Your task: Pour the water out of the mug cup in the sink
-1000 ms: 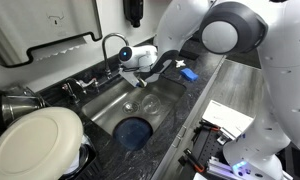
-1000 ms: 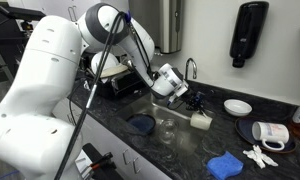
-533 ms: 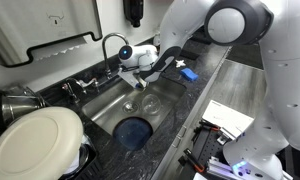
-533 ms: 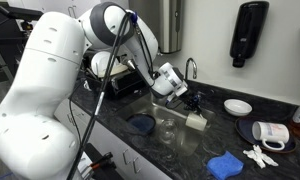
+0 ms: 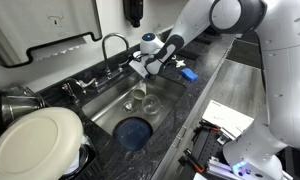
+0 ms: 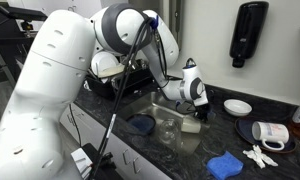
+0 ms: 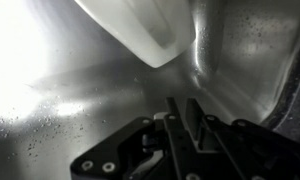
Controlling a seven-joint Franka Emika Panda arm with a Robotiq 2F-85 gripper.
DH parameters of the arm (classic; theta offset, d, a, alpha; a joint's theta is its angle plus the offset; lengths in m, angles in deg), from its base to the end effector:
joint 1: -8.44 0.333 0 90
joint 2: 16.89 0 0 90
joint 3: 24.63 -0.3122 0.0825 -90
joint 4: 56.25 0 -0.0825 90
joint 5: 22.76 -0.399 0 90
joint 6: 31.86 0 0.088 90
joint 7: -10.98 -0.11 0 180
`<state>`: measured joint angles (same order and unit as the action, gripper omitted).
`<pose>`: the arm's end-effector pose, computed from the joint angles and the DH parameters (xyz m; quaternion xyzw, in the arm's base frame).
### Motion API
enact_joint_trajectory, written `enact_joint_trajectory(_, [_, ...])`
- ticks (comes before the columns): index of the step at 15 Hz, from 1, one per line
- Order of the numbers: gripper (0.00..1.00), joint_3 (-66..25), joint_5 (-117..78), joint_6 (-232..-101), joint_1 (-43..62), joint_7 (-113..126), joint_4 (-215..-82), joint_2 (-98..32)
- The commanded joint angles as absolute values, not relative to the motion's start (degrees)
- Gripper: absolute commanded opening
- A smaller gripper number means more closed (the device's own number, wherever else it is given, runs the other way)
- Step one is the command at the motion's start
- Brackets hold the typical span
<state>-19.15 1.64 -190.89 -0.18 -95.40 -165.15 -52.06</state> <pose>0.6438 -0.1403 0.1809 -0.6501 0.7389 -0.1772 0.0020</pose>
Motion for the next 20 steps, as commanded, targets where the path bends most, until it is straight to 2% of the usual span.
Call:
enact_joint_trajectory(1, [0.04, -32.1, -9.5, -191.4, -13.6, -80.2, -166.2, -52.6])
enact_joint_trajectory(3, [0.04, -39.9, -14.0, -188.4, -21.3, -71.0, -165.1, -53.7])
enact_joint_trajectory(4, [0.43, -42.6, -16.3, -185.3, -24.1, -66.5, -164.2, -54.0])
enact_joint_trajectory(5, [0.44, -43.8, -17.5, -181.9, -25.5, -63.9, -163.4, -54.2])
enact_joint_trajectory(6, [0.5, -44.0, -17.7, -178.6, -26.2, -62.6, -162.6, -54.0])
enact_joint_trajectory(7, [0.56, -36.2, -26.3, -175.0, -19.0, -55.9, -161.9, -52.1])
enact_joint_trajectory(13, [0.97, -21.5, -29.0, -159.0, -7.5, -51.1, -155.2, -50.1])
enact_joint_trajectory(20, [1.0, -15.6, -28.8, -153.0, -2.6, -51.3, -150.6, -50.2])
